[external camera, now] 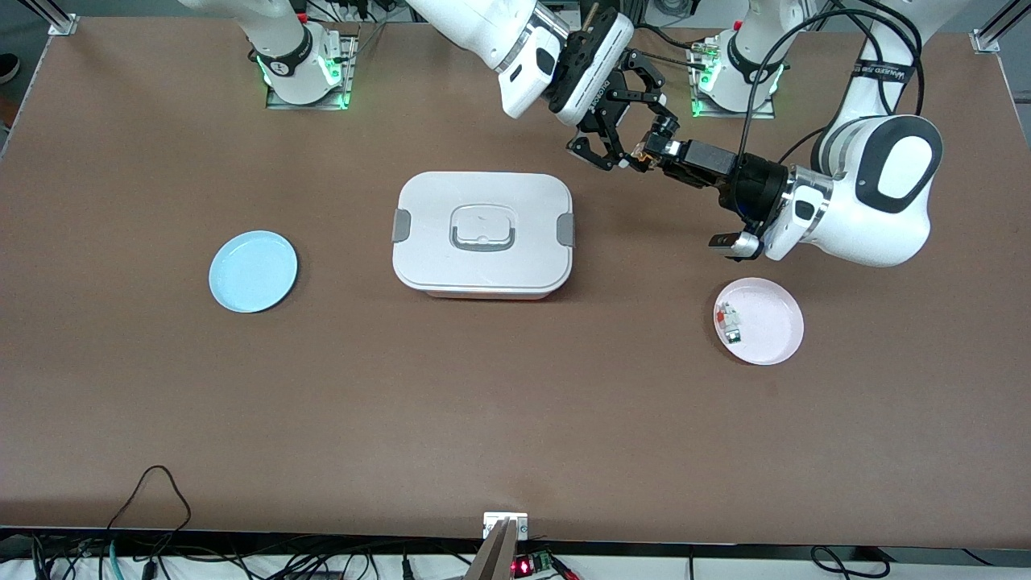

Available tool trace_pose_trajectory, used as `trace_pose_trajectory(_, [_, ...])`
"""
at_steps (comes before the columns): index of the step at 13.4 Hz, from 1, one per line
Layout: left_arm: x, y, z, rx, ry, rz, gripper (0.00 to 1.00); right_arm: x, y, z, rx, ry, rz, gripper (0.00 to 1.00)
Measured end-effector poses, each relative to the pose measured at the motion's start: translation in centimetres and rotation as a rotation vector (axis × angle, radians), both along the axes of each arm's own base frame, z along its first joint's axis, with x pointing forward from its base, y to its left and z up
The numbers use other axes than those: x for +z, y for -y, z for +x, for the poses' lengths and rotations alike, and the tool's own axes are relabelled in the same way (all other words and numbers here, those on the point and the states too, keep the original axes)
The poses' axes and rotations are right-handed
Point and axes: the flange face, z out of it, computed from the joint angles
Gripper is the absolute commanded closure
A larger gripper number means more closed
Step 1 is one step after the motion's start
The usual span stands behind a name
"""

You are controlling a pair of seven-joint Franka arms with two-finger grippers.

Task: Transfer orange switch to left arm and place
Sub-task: 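Grasp the orange switch with the left gripper and open the right gripper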

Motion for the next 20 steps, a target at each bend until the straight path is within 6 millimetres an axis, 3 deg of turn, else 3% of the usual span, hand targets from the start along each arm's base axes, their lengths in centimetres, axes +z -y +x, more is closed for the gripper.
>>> trace_pose_trajectory(2, [0.2, -0.1, 0.0, -0.003, -0.001, -0.011, 0.73, 0.0, 0.0, 0.0, 0.001, -0.001, -0.001, 0.97])
trace_pose_trajectory(7, [0.6, -0.3, 0.2, -0.004, -0.005, -0.018, 0.76, 0.3, -0.1, 0.0, 0.001, 0.016, 0.004, 0.97])
trace_pose_trajectory(8, [0.7, -0.3, 0.2, -0.005, -0.004, -0.017, 0.76, 0.4, 0.0, 0.0, 0.0, 0.018, 0.006, 0.87])
trace_pose_trajectory(9, [0.8, -0.3, 0.3, -0.005, -0.003, -0.017, 0.76, 0.4, 0.0, 0.0, 0.001, 0.019, 0.006, 0.08])
trace_pose_trajectory(10, [0.8, -0.3, 0.3, -0.005, -0.003, -0.017, 0.76, 0.5, 0.0, 0.0, 0.001, 0.02, 0.006, 0.0])
trace_pose_trajectory(17, [1.2, -0.5, 0.5, 0.001, 0.017, -0.021, 0.76, 0.6, 0.0, 0.1, -0.013, 0.002, 0.016, 0.0])
trace_pose_trajectory(20, [2.5, -1.8, 1.5, -0.02, 0.088, 0.047, 0.76, 0.7, 0.1, 0.2, -0.016, 0.003, 0.018, 0.0])
